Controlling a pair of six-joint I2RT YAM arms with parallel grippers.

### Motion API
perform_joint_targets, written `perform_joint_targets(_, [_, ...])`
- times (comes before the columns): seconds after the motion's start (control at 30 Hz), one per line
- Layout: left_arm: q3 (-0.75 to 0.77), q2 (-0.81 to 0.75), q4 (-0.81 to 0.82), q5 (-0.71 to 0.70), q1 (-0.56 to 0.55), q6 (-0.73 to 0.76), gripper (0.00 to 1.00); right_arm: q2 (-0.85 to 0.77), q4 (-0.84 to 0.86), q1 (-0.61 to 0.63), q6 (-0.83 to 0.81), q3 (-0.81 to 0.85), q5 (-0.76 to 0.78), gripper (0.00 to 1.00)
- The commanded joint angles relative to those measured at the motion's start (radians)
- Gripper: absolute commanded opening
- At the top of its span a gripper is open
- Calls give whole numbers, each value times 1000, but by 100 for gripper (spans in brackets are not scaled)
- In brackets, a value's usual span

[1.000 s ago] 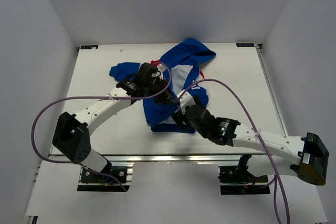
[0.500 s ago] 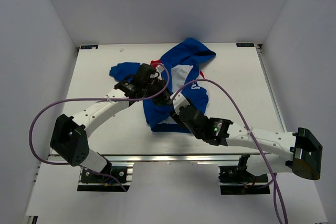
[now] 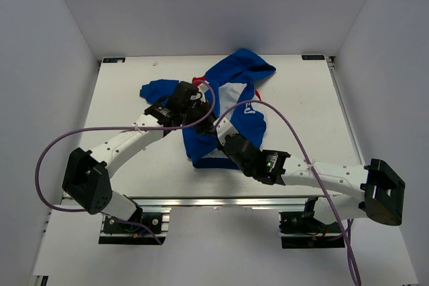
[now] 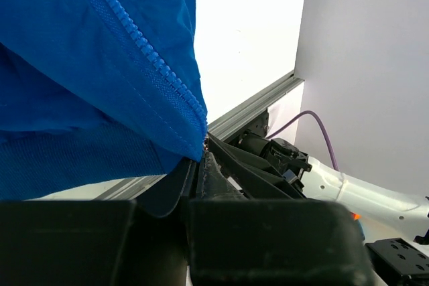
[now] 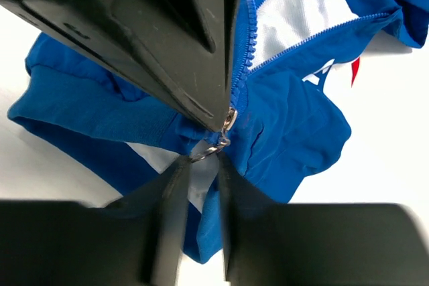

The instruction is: Zip up the jacket

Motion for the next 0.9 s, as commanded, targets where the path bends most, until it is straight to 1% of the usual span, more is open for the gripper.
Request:
perform_joint_targets(0.0, [-11, -63, 20, 25, 2, -1, 0, -2, 49, 8, 0, 51, 44, 25])
perform_joint_targets(0.17, [-14, -73, 15, 20, 2, 10, 0, -32, 54, 8, 9, 43, 36, 15])
perform_joint_targets(0.3, [-18, -77, 15, 17, 2, 22, 0, -57, 55, 8, 13, 36, -4, 0])
perform_joint_targets(0.43, [-15, -76, -3, 0, 2, 49, 0, -72, 41, 8, 12, 45, -45, 0])
perform_joint_targets(0.5, [-15, -68, -2, 11, 2, 65, 0, -76, -15, 8, 13, 60, -88, 0])
perform_joint_targets(0.67, [5, -34, -54, 3, 1, 138, 0, -69, -81, 8, 26, 91, -159, 0])
perform_joint_targets(0.77, [-11, -31, -46, 11, -1, 163, 0, -63, -126, 6, 29, 106, -215, 0])
perform_joint_targets(0.87, [-15, -36, -48, 17, -4, 201, 0, -53, -153, 3, 35, 115, -200, 0])
